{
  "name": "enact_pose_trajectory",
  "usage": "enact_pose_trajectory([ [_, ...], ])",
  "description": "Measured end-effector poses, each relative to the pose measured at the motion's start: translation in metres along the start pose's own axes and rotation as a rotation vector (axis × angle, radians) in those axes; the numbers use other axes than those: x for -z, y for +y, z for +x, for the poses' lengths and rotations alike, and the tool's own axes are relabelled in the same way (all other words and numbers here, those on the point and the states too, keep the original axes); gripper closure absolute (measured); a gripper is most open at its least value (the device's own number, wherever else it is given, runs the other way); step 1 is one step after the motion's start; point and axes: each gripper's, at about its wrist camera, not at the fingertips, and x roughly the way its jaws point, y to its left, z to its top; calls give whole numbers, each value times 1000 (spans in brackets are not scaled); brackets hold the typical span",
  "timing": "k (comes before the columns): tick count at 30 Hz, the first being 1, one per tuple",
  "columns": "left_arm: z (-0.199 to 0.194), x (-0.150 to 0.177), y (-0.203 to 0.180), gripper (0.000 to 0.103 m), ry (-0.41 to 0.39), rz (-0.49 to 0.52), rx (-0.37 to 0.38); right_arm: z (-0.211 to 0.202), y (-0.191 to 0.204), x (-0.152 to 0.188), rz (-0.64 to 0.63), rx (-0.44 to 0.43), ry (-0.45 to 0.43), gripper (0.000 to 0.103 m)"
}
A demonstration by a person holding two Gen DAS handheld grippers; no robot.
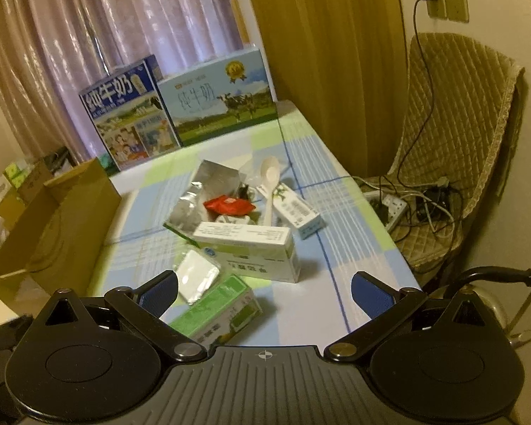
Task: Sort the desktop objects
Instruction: 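Close the right gripper on the green medicine box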
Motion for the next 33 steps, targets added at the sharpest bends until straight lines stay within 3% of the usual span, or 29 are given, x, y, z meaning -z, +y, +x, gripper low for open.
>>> enact_pose_trajectory([
  [5,15,0,13,7,26,71,21,22,3,8,53,10,59,2],
  [9,25,4,36,7,53,104,-24,44,18,21,109,-22,106,2],
  [15,36,1,68,7,46,108,-82,78,44,37,167,-13,132,2],
  [20,42,4,79,7,49,87,-72,102,61,43,153,29,163,3],
  [22,41,5,80,7,46,95,-77,107,65,46,114,56,172,17],
  [26,41,3,80,7,37,84,-60,112,57,49,96,40,193,25],
  [31,52,-3,74,7,29,81,-12,106,50,45,27,55,198,57],
  [33,59,-7,70,7,23,96,8,103,47,43,4,69,192,64],
])
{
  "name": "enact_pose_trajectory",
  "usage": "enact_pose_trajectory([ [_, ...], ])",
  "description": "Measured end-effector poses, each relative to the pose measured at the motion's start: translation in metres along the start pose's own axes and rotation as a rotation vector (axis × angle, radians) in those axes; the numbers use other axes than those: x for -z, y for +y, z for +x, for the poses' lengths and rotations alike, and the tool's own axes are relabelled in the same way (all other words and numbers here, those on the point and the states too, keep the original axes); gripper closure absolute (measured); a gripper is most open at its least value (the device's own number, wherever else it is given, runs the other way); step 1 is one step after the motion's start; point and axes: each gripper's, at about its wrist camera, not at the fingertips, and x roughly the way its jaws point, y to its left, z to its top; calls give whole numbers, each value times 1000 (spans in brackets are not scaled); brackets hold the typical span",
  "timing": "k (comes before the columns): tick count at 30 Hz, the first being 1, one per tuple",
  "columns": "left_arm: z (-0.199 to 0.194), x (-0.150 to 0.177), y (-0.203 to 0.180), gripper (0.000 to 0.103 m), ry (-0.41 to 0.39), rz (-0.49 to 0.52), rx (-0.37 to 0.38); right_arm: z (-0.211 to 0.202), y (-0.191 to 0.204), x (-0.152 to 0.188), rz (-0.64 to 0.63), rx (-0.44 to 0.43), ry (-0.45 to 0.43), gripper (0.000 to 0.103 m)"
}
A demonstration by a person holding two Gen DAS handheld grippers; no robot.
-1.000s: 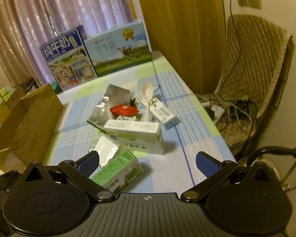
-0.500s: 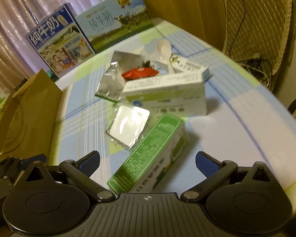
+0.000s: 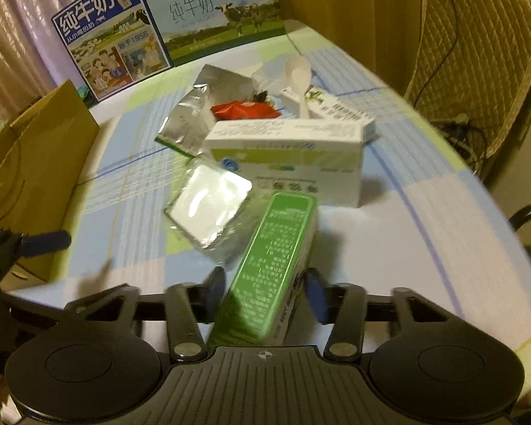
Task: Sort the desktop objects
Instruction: 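Close the right gripper on the green medicine box, then close the left gripper on the clear-wrapped white square pad while the right holds the green box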
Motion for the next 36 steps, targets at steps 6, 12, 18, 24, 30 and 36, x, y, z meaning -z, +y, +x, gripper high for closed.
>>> enact_pose_trajectory([
  [6,26,-18,-9,5,-40,37,39,-5,-13,0,-52,48,-37,76],
  [12,52,-31,-22,4,-70,109,71,-4,-16,0,-82,68,-65,75],
  [18,70,-39,-23,24,-44,76,116,5,-16,2,-88,73,-58,75],
  [24,54,-28,-23,35,13,32,63,9,-16,2,-79,72,-46,64],
  [30,14,5,-22,35,56,-83,-59,10,-11,7,-104,62,-42,63],
  [36,1,27,-20,31,30,-192,-100,14,-9,9,-120,83,-44,62],
])
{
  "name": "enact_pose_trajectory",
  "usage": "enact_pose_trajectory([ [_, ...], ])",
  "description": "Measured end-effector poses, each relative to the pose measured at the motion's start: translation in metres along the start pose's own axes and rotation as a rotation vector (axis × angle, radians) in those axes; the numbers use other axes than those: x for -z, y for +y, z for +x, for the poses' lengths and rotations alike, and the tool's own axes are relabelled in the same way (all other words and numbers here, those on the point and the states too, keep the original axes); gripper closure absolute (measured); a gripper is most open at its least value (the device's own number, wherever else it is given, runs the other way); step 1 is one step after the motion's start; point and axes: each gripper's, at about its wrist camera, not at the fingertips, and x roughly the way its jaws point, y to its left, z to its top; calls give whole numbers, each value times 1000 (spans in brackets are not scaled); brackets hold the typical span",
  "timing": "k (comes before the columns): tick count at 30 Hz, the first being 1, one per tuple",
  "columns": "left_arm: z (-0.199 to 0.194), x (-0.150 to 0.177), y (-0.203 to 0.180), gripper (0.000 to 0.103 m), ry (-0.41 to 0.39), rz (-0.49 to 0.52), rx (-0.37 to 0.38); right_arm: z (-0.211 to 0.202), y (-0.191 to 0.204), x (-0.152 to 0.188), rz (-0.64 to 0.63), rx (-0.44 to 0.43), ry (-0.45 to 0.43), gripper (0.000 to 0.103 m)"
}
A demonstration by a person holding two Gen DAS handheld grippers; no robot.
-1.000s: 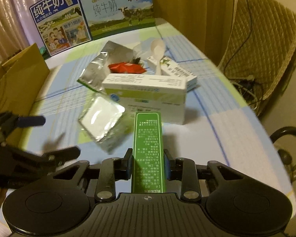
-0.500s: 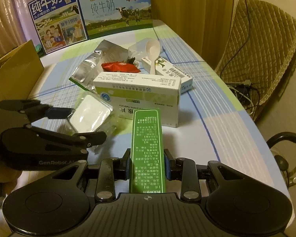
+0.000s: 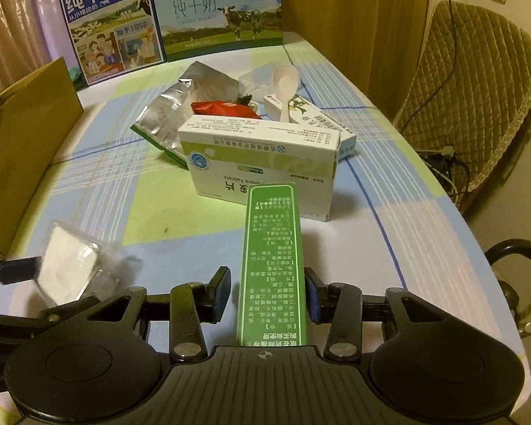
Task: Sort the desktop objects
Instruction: 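Close the left gripper on the clear-wrapped white square pad while the right holds the green box, then carry the wrapped pad with the left gripper while the right carries the green box to the cardboard box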
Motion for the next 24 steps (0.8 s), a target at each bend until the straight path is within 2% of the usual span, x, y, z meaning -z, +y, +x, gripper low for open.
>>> enact_pose_trajectory([
  [7,0,1,-1,25,-4,-22,-15,4,0,1,-1,22,-4,62],
  [10,4,3,1,23,19,-30,-12,5,0,0,2,26,-8,63],
  [11,5,5,2,23,25,-36,-8,5,1,0,1,26,-6,64],
  [12,5,5,3,23,30,-41,-3,6,2,0,-1,28,-6,70],
  [13,5,6,4,24,30,-42,-1,5,2,0,-3,30,-8,75],
  [16,5,7,3,26,27,-40,2,5,3,0,-4,33,-13,75],
  [18,5,7,3,33,22,-40,3,5,3,1,-9,24,-14,75],
  [20,3,6,1,36,16,-32,-3,3,3,1,-11,12,-21,75],
  [24,-3,3,-2,37,-18,-7,-20,-3,5,1,-11,-11,-42,75],
])
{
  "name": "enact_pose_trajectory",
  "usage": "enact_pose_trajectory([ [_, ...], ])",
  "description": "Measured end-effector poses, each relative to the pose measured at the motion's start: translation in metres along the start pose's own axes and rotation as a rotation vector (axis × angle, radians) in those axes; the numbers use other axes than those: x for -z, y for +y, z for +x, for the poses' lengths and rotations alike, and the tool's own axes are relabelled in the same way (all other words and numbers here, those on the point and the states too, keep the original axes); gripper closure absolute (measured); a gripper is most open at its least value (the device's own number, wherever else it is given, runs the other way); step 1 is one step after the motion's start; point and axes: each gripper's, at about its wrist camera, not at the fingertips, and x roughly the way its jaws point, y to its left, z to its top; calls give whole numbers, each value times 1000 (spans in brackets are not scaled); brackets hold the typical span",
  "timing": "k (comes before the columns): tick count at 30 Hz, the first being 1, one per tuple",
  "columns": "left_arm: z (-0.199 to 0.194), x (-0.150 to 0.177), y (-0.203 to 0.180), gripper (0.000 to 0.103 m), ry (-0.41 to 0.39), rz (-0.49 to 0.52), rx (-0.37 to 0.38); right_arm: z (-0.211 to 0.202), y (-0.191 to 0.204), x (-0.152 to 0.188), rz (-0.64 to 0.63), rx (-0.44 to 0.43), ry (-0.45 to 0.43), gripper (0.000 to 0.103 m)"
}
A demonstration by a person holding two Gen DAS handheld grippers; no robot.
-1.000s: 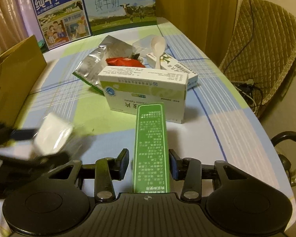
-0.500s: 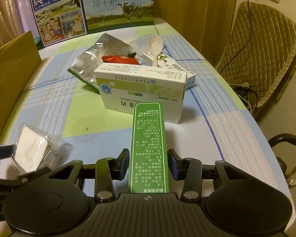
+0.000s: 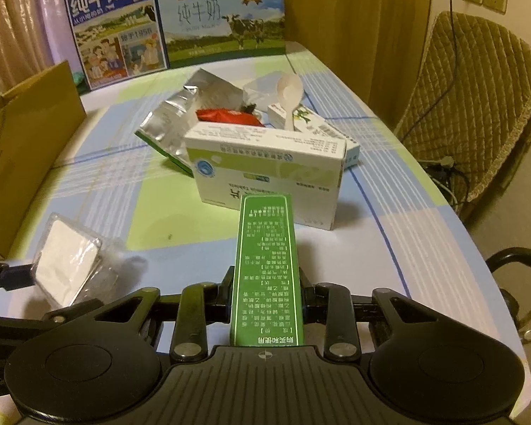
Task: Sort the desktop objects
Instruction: 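Carry the wrapped pad with the left gripper while the right carries the green box to the cardboard box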
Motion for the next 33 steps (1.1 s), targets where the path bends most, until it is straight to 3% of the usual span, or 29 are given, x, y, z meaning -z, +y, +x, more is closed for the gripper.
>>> enact_pose_trajectory([
  [12,-28,-21,-3,37,-85,45,-18,-23,8,-6,1,-58,-63,75],
  [19,-61,-40,11,37,-149,36,-43,-50,32,-30,-39,-99,-134,75],
  [25,-103,-54,60,37,-207,-2,-135,-73,80,-68,-113,-195,-204,75],
  [33,-150,-55,160,37,-232,-58,-311,-81,199,-113,-283,-379,-248,75],
])
